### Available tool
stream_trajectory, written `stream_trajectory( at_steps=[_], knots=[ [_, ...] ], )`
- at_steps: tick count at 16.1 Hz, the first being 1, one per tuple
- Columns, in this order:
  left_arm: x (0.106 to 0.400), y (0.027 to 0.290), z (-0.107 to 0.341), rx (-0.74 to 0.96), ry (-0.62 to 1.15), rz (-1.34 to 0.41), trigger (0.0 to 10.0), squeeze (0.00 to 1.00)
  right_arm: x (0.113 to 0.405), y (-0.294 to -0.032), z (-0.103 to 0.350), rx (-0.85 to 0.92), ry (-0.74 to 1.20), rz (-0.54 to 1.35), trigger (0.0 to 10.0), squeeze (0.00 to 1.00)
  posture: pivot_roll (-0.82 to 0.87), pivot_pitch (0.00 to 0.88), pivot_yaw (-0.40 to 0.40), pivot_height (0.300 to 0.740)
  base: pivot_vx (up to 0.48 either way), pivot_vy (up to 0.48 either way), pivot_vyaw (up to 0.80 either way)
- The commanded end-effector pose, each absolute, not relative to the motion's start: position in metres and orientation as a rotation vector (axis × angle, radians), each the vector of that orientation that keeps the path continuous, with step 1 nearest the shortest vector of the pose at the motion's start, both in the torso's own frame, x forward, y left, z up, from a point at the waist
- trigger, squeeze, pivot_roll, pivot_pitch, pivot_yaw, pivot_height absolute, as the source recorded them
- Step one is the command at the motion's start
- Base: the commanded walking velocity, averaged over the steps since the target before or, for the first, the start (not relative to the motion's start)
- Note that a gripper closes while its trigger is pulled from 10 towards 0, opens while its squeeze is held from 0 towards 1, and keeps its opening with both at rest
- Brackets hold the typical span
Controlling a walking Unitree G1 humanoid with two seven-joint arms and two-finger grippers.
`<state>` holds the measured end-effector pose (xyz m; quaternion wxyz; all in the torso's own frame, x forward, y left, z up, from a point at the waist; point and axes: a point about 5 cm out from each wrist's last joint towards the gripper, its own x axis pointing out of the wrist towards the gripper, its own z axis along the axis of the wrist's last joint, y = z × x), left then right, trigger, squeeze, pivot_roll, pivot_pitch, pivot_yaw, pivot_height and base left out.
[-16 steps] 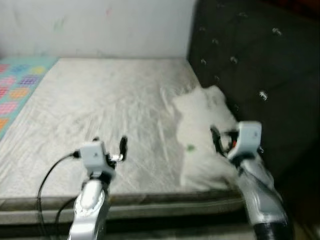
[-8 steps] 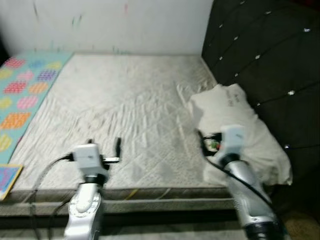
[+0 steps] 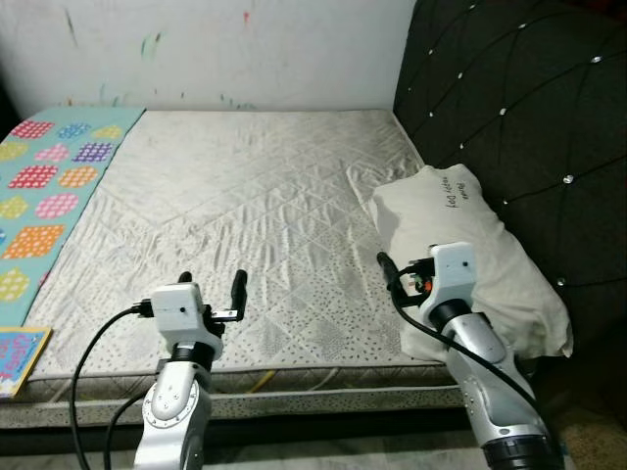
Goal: Clean up the room
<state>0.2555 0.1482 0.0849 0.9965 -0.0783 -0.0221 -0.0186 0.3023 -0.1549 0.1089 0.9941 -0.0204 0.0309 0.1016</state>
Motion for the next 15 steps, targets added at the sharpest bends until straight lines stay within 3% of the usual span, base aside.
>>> stream_trajectory(
  at_steps=[1, 7, 15],
  knots=[
    [0.2568, 0.148, 0.0898, -0.153, -0.067, -0.047, 10.0, 0.0, 0.3051, -0.1544, 0.1146, -0.037, 0.047, 0.207, 10.0, 0.0, 0.03, 0.0, -0.001, 0.74, 0.285, 0.0, 0.0],
    [0.2562, 0.1467, 0.089, -0.155, -0.062, -0.05, 10.0, 0.0, 0.3052, -0.1546, 0.1153, -0.031, 0.041, 0.207, 10.0, 0.0, 0.03, 0.0, 0.003, 0.74, 0.284, 0.0, 0.0],
    [0.2558, 0.1488, 0.0882, -0.147, -0.055, -0.048, 10.0, 0.0, 0.3062, -0.1568, 0.1112, -0.036, 0.048, 0.191, 10.0, 0.0, 0.04, 0.0, 0.006, 0.74, 0.127, 0.0, 0.0]
  ],
)
